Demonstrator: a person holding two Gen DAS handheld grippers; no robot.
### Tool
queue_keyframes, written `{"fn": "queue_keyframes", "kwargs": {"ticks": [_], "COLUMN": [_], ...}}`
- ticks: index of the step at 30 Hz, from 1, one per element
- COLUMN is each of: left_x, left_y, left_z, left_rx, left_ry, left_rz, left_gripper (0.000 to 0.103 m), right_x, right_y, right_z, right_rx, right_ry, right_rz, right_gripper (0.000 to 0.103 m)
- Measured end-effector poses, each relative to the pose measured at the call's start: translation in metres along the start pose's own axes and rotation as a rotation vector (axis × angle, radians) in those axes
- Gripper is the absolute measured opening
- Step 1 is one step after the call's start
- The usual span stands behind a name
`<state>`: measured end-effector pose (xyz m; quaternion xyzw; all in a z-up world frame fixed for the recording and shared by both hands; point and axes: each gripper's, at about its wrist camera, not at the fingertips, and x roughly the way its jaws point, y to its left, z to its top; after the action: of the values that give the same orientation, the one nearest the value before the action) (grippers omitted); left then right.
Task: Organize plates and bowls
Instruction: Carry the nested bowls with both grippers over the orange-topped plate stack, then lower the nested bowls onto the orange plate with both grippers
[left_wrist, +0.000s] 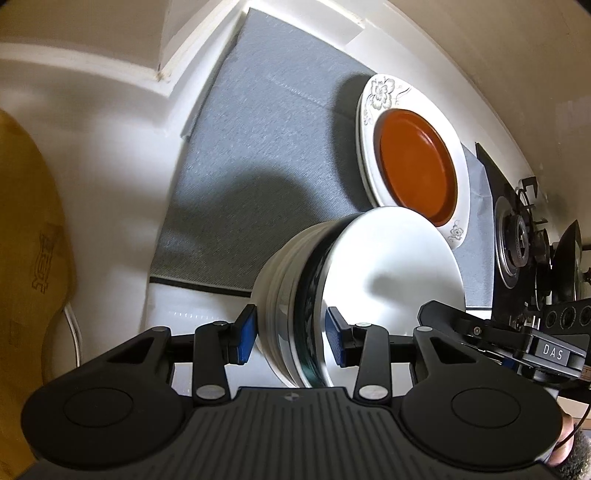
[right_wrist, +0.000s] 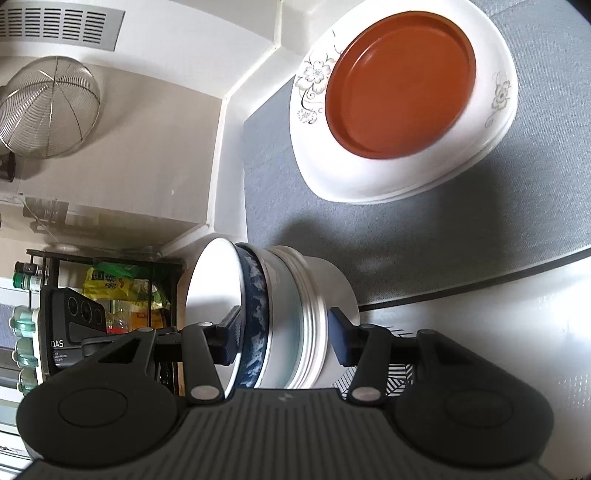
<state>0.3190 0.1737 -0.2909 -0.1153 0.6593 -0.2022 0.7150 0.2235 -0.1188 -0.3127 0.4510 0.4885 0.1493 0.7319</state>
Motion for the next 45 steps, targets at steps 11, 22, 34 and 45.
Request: {"fn": "queue_keyframes", "kwargs": {"ticks": [11, 22, 34, 45], "left_x": [-0.017, -0.03, -0.031, -0.044], "left_y": [-0.031, -0.078, -0.132, -0.175], "left_z": [0.015, 0.041, 0.083, 0.118], "left_rx": [0.033, 0.108, 0.183, 0.214], "left_ry": [-0.034, -0.056, -0.077, -0.135], "left_rz": [0.015, 0.008, -0.003, -0.035], "left_gripper": [0.042, 0.042, 0.042, 0.043], "right_x": [-0.024, -0.066, -0.104, -0.137], "right_y": [0.012, 0.021, 0.021, 0.038], "right_z": [0.011, 0.033, 0.073, 0.117], "right_rx": [0.001, -0.013, 0.02, -0.019], "right_ry": [-0.039, -0.124, -0.247, -0.346], "right_rz": [-0.015, -0.029, -0.03, -0.027], "right_gripper": [0.053, 0.053, 0.053, 0.053]}}
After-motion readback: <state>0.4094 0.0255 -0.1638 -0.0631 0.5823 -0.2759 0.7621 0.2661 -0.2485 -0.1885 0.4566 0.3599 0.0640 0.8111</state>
